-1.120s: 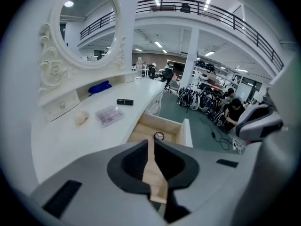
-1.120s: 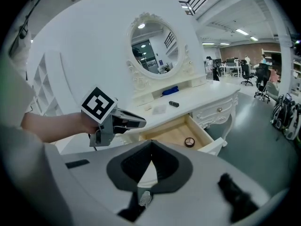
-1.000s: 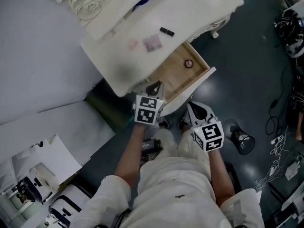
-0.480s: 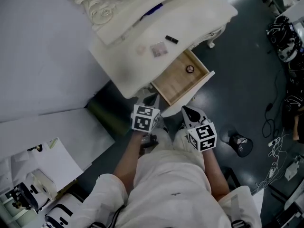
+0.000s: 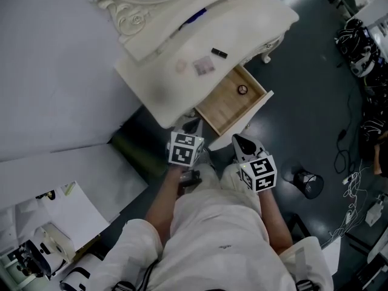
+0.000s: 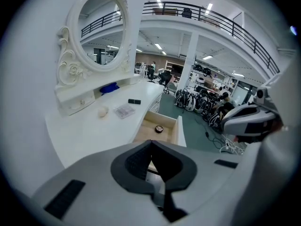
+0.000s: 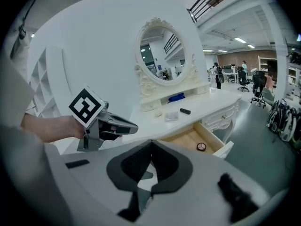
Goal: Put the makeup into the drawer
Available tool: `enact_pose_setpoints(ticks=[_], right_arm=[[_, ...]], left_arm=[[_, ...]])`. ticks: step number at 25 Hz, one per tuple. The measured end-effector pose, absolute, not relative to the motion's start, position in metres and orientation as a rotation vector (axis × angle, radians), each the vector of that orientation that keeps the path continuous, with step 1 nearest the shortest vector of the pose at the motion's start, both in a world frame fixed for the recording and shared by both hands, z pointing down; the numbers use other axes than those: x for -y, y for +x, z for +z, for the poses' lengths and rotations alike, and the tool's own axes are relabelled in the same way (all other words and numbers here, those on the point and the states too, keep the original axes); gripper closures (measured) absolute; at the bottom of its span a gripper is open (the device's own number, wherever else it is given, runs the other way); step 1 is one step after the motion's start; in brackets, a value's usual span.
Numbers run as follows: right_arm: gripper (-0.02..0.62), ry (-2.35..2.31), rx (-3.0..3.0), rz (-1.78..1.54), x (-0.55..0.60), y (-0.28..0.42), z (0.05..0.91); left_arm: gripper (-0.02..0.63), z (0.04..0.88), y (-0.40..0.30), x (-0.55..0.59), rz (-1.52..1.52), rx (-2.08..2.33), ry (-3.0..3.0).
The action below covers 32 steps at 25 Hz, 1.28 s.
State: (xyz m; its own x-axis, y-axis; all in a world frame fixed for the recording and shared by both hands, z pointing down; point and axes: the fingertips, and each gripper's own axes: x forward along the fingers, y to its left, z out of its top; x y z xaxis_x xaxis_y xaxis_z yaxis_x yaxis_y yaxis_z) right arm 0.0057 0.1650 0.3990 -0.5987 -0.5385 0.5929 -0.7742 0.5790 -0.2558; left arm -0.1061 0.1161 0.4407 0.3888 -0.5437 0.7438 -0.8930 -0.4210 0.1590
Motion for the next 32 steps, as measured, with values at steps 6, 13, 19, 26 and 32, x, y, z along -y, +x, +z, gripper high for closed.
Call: enact_pose_setpoints(ticks=[6, 13, 19, 26, 32], right_arm=[[0.583, 1.074, 2.337, 0.692, -0.165, 0.0, 0.398], [0.583, 1.105, 2.295, 0.709, -0.167, -0.018, 0.406], [0.583, 1.132, 2.269, 0.726, -0.169, -0.032, 0.412], [0.583, 1.064, 2.29, 0.728, -0.149, -0.049, 0.419], [0.583, 0.957, 2.319, 0.731, -0.114, -0.056, 0.428]], left_arm=[[0.595, 0.44, -0.118, -0.108, 0.831, 1.253, 2.093], [0.594, 0.449, -0.143, -0.092, 0.838, 1.266, 2.093], [0.594, 0.45, -0.163, -0.07, 0.837, 1.281, 2.109], [0.592, 0.449, -0.188, -0.039, 0.796, 1.355, 2.058], [0.56, 0.458, -0.199, -0.011, 0.784, 1.403, 1.98]])
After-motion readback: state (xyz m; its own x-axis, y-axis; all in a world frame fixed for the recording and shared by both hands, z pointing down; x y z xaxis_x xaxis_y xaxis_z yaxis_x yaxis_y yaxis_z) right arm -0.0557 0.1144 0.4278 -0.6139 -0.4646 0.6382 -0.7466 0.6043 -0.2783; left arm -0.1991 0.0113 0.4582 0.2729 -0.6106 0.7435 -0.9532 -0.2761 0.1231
